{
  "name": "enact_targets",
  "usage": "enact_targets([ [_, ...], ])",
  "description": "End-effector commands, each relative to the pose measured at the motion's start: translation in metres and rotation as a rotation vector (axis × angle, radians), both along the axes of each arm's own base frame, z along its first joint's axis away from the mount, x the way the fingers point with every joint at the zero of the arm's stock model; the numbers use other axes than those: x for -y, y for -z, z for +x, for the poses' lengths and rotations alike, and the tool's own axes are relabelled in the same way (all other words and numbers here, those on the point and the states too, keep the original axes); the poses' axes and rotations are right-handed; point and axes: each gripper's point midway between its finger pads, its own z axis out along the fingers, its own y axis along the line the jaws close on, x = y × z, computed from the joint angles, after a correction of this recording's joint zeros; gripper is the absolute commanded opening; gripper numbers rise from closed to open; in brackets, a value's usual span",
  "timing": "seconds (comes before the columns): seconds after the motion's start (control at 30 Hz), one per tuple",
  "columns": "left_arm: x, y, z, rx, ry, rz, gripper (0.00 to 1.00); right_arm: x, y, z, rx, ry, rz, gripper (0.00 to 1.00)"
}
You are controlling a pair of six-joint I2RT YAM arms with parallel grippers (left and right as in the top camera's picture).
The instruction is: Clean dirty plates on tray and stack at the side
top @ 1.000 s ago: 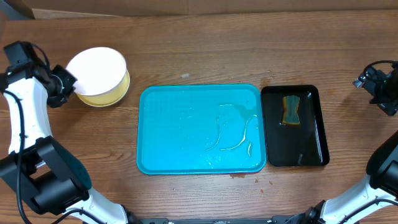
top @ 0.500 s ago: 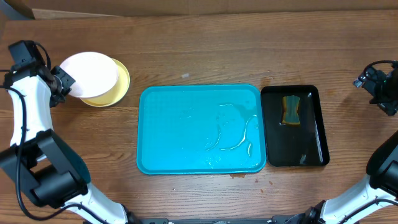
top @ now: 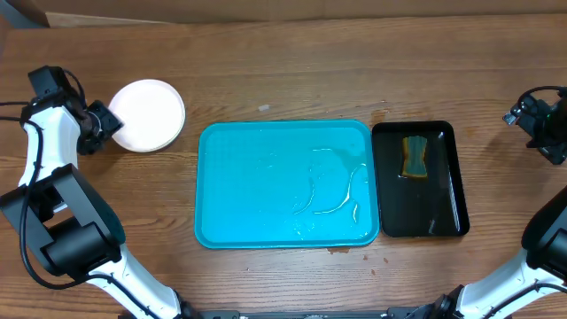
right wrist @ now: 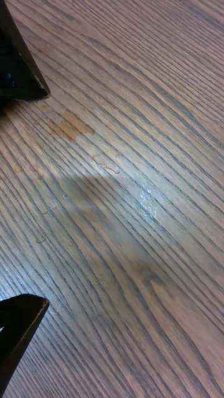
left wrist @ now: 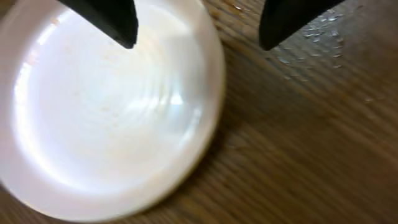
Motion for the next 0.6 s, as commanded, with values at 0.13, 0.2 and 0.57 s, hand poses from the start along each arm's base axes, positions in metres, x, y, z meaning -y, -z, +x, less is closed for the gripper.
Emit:
enact_targets([
  [0.13,0.066,-0.067,0.031,0.284,0.319,-0.236,0.72,0.004,-0.016,0.006,0.038,0.001,-0.025,1.0],
  [0.2,0.079,-0.084,0.034,0.343,0.373,-0.268,0.73,0.004,-0.015,0.006,0.038,0.001,-0.025,1.0],
  [0.57,0.099,-0.098,0.035,0.355,0.385,-0.295,1.0,0.004,-0.015,0.006,0.038,0.001,-0.025,1.0],
])
